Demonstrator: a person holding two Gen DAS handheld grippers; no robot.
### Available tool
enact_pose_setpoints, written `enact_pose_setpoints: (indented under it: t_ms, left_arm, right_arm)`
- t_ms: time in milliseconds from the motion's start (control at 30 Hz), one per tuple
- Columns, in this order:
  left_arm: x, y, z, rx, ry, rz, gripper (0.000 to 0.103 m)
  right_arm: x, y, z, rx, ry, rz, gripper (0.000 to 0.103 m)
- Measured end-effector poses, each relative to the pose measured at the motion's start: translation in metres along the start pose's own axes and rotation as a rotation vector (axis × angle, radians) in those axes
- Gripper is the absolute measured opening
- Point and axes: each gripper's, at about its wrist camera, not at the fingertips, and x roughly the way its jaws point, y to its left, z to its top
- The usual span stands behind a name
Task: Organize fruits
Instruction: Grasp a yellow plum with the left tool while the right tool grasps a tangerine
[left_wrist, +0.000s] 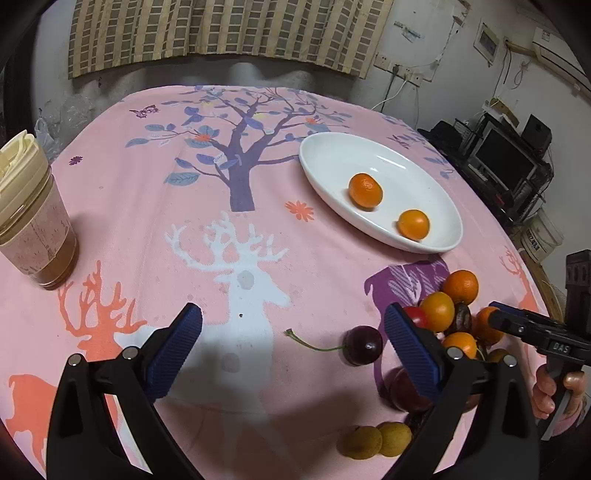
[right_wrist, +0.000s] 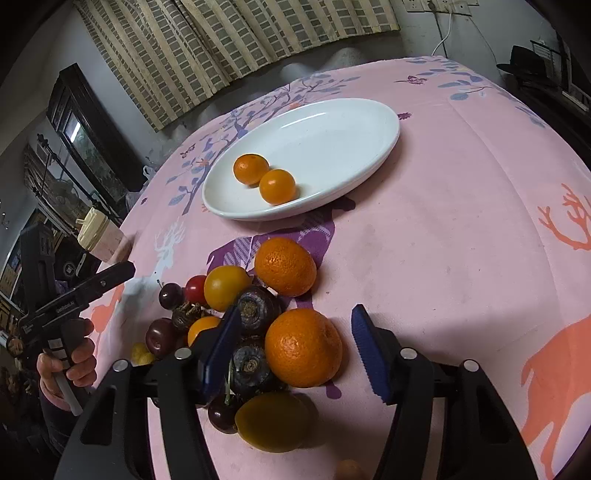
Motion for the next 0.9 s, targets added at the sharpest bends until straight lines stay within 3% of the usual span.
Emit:
enact_pose_setpoints:
  t_ms: [133,167,367,400,500,667,800,900]
  left_arm:
    - [-0.011,0.003,-0.006,0.061,-0.028,-0.012,0.097]
    - [-0.014,0.002,-0.009,0.072,-0.025,-0.030,0.097]
    - [-0.021,0.001,-0.036,0.137,0.039,-0.232,0.097]
    - [-0.023,-0.002,-0.041,0.162,0.046,-0.253,0.094]
    - [-0.026,-0.015,-0.055,0.255,0.071,-0.288,0.071]
    - [-0.025,-0.038,-0.073,0.457,0.117,-0.253,0.062]
    - [-0.026,-0.038,-0.077,0.526,0.127,-0.240,0.059]
    - [-0.022,-0.033,-0.074,0.551,0.142,-0.241,0.052]
  right_arm:
    - [0.006,-0.002,-0.006,0.003,0.041,-0.012,0.054]
    - [0.008,-0.003,-0.008,0.005,0.049,-0.012,0.048]
    - [0.003,-0.012,-0.009,0.057,0.022,0.042,0.042]
    - [0.001,-0.013,-0.009,0.064,0.010,0.042,0.042]
    - [-0.001,-0.017,-0.008,0.077,0.005,0.032,0.042]
    - [0.000,-0.021,-0.008,0.097,0.010,0.030,0.043]
    - [0.000,-0.021,-0.008,0.097,0.011,0.026,0.043]
    - [0.001,-0.022,-0.008,0.101,0.014,0.021,0.043]
